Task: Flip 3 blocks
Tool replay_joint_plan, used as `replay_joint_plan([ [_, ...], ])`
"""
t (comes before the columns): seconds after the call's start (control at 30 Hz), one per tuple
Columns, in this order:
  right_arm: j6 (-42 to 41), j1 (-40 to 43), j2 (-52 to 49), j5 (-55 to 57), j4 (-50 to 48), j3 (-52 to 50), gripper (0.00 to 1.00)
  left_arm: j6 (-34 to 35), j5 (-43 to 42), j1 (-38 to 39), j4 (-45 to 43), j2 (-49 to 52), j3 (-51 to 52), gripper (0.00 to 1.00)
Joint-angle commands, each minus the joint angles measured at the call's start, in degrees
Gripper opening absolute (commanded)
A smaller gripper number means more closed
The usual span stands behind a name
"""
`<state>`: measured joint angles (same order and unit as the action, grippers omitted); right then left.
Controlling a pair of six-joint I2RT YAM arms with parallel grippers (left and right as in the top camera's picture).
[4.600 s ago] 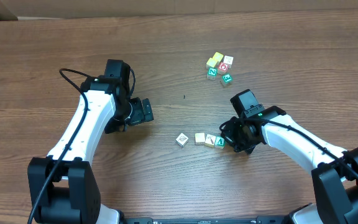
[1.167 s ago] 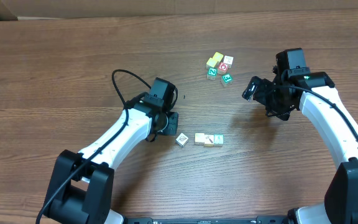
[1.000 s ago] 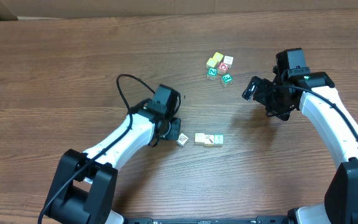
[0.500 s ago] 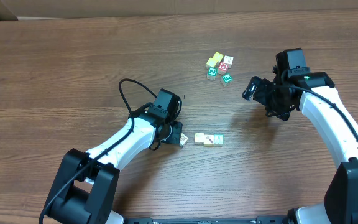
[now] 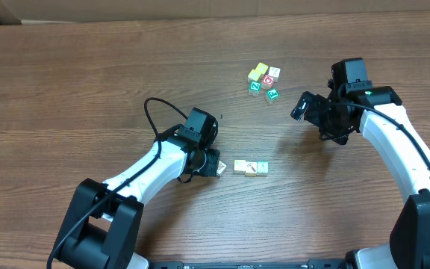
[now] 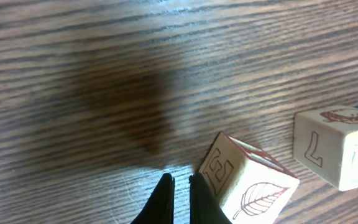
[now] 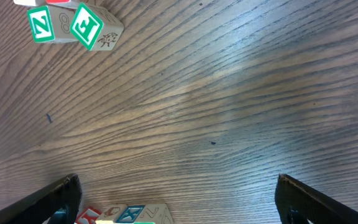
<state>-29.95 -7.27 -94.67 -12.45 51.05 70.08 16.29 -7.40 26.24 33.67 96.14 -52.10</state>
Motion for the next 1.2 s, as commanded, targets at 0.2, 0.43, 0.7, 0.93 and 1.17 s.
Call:
replay_joint_plan([
  [0.2,0.42,-0.11,0.15,0.42,-0.13,0.76,1.0,1.36,-5.11,0.2,1.66,0.13,0.61,0.04],
  [0.43,0.42,-0.11,0.15,0.44,-0.13,0.76,1.0,4.44,-4.57,0.2,2.34,0.13,0.63,0.04],
  [0.7,0.42,-0.11,0.15,0.44,-0.13,0.76,1.0,8.11,-3.41,-0.04,11.15,0.11,-0.48,0.04],
  [0.93,0.42,-0.11,0.15,0.44,-0.13,0.76,1.0,7.93,-0.11,0.07,9.18,0.11,-3.23,0.04],
  [1.17,0.42,-0.11,0.15,0.44,-0.13,0.76,1.0,7.96,6.25,0.63,6.97,0.85,-2.91,0.04],
])
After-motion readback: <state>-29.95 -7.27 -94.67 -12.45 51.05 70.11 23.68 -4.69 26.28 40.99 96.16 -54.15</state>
